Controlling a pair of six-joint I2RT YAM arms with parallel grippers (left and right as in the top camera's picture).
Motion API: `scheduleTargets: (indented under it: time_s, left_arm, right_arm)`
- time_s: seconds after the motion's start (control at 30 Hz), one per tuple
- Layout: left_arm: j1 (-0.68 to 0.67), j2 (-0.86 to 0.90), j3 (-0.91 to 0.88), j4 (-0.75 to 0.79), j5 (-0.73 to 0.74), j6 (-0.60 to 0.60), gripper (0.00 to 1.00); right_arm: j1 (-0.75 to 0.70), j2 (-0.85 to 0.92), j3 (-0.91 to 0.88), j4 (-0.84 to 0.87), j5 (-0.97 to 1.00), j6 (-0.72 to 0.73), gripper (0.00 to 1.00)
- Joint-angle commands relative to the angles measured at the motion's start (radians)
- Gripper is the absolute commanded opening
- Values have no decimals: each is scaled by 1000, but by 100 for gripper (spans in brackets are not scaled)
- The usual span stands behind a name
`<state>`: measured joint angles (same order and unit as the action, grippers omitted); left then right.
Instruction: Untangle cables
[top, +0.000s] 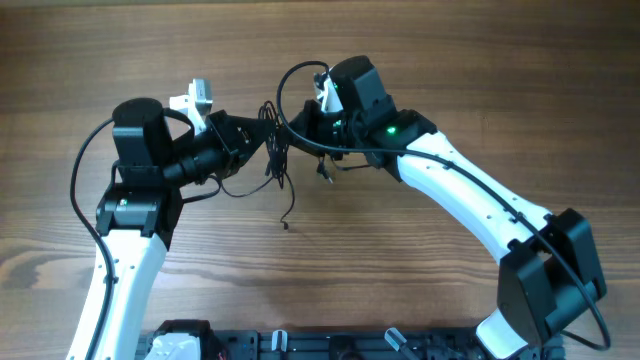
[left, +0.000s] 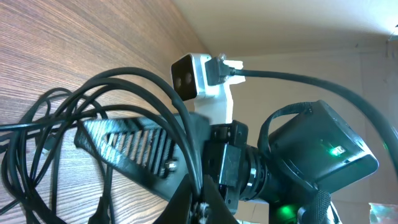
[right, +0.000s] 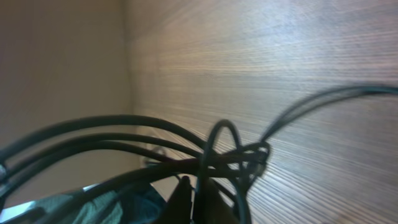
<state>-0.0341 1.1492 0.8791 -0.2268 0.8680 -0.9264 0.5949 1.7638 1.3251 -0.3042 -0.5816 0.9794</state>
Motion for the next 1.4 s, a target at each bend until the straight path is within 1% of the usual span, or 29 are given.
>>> scheduleTargets:
  time_s: [0.0,0.1,0.17,0.27,0.3,0.33,0.37,0.43,0.5,0.53,0.57,0.63,0.7,0.77,0.83,0.93,0.97,1.03,1.1,1.2,1.27,1.3,1.37]
  left_arm:
    - [10,5,11,-1,2,118,4]
    - [11,5,11,-55,-2,283,4]
    - [10,9,11,-155,-61,441,4]
    - [10,13,11,-235,-92,558,4]
    - [10,13,11,-261,-88,600,4]
    - [10,13,11,-270,-61,636,4]
    - [10,13,11,-269,1,678,4]
    - [10,13,11,-261,167,767,4]
    - [10,13,11,-261,296,819,4]
    - [10,13,11,-260,331,819,4]
    - [10,13,11,-257,359,819,4]
    - [10,13,11,-252,392,819,4]
    - [10,13,11,-241,403,813,4]
    - [10,13,11,-210,403,773,4]
    - [10,13,11,-127,403,677,4]
    - [10,13,11,76,402,453,4]
    - [10,13,11,163,397,360,4]
    - [10,13,11,296,371,203,4]
    - [10,13,11,435,326,14,4]
    - [10,12,11,518,304,-107,4]
    - [10,12,11,530,299,-156,4]
    - [10,12,11,531,297,-179,4]
    - [10,12,11,530,297,-185,4]
  right_arm:
    - [-25,9,5,-87,11,-92,4]
    - [-83,-50,5,-166,-19,-183,4]
    - [-138,-132,5,-219,-42,-248,4]
    - [-192,-212,5,-269,-36,-279,4]
    - [-220,-241,5,-288,1,-281,4]
    - [-235,-249,5,-295,37,-281,4]
    - [-245,-249,5,-297,79,-281,4]
    - [-249,-234,5,-295,208,-282,4]
    - [-249,-201,5,-263,297,-300,4]
    - [-249,-183,5,-240,315,-308,5]
    - [-249,-159,5,-210,322,-327,14]
    - [-249,-121,5,-179,291,-388,78]
    - [-252,-116,5,-211,237,-436,92]
    - [-256,-140,14,-260,177,-469,93]
    - [-255,-195,18,-310,109,-510,93]
    - [-252,-269,18,-396,85,-525,93]
    - [-248,-282,18,-426,85,-525,93]
    - [-233,-285,17,-461,85,-525,91]
    - [-193,-278,4,-466,82,-529,89]
    - [-145,-264,4,-423,82,-533,86]
    - [-109,-249,4,-373,93,-530,84]
    - [-95,-235,4,-354,121,-502,83]
    - [-70,-195,4,-330,206,-433,81]
